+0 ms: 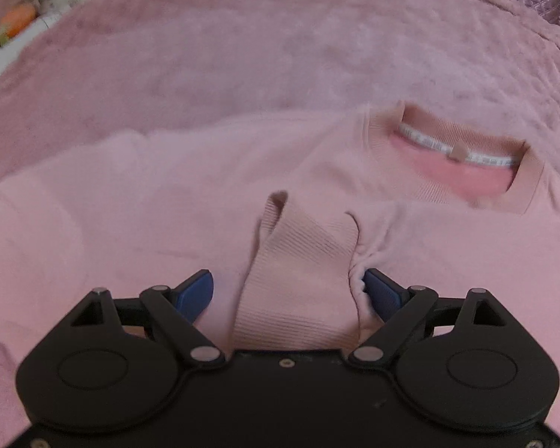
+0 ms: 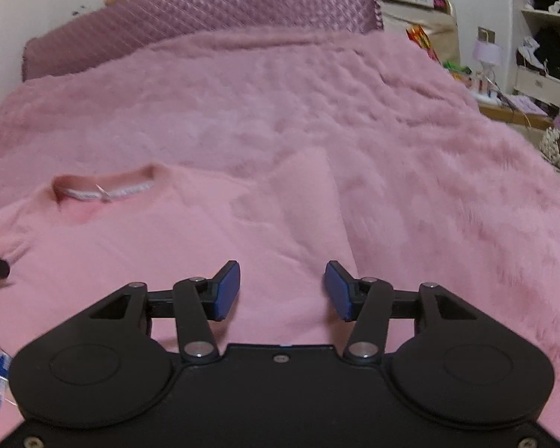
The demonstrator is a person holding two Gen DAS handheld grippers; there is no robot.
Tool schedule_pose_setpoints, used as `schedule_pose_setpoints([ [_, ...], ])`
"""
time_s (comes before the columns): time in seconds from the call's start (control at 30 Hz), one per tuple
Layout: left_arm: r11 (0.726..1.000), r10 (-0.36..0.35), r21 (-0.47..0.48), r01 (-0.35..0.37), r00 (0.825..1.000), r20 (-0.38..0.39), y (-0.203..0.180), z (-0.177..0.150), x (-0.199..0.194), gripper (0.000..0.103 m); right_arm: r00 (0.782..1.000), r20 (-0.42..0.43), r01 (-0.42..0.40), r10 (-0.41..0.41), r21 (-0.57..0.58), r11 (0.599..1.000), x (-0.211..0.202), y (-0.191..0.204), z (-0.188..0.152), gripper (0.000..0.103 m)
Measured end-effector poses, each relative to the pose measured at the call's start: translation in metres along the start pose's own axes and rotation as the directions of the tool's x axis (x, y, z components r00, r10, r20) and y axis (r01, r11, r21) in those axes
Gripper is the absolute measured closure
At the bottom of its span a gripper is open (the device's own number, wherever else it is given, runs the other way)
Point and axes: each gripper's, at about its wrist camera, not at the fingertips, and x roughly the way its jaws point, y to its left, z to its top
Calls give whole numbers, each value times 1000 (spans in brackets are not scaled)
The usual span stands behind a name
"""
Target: Fold small clothes
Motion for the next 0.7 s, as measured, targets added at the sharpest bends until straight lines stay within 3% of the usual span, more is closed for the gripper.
schedule_pose_setpoints([
  [0.2, 996, 17, 81, -24, 996, 83, -5, -11, 0, 9, 1000, -27, 13, -13, 12, 1000, 10, -3, -9, 51],
  [0.3, 995, -9, 102, 1, 997, 82, 0, -4, -6, 9, 999, -30, 37, -37, 14, 999, 3, 3, -1, 51],
  [0.4, 993, -54, 107, 42, 992, 110, 16, 0, -30, 9, 1000, 26, -11, 10, 54, 998, -23, 20, 10, 51],
  [0.57, 991, -7, 131, -20, 978, 207, 88, -3, -88, 11, 978, 113, -174, 173, 1, 985, -59, 94, 20, 51],
  [0.7, 996, 61, 48, -74, 972, 228, 176, -10, -127, 11, 945, 119, -303, 303, -20, 953, -68, 164, 22, 51],
])
